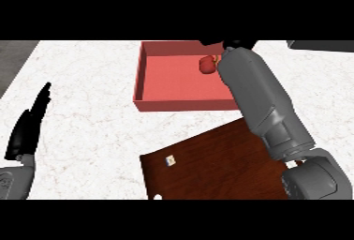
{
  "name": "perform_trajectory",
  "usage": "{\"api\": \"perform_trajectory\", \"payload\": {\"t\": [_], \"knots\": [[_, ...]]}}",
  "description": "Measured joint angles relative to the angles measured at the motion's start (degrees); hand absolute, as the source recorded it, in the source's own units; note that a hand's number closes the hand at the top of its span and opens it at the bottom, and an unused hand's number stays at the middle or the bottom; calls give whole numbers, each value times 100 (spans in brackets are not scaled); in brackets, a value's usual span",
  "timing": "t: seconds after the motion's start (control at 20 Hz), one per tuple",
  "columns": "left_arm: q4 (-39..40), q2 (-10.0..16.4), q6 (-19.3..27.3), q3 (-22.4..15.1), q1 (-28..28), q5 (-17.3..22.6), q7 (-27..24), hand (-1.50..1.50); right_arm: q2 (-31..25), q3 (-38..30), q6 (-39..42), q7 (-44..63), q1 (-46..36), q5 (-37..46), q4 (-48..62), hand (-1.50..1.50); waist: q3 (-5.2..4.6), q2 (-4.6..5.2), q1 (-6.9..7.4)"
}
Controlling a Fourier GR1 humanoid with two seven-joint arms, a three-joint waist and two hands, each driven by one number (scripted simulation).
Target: Pick the bell pepper from the tray and place it in the cardboard box
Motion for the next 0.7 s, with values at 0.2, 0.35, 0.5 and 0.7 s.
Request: {"api": "perform_trajectory", "payload": {"t": [0.2, 0.35, 0.5, 0.7], "knots": [[-49, 10, -32, 60, 114, 49, 32, 0, 1, -237, -513, -495, 70, -305, -225, -150, 1, -43, -84], [-116, 61, -55, 141, 185, 74, 107, 0, -4, -357, -588, -891, 201, -607, -521, -150, 1, -92, -191], [-166, 55, -38, 182, 310, 59, 87, 0, -36, -447, -514, -1288, 468, -959, -920, -150, 1, -130, -282], [-127, 86, -40, 304, 400, 84, 96, 0, -30, -315, -287, -1214, 1022, -1121, -1752, -150, -2, -195, -449]]}}
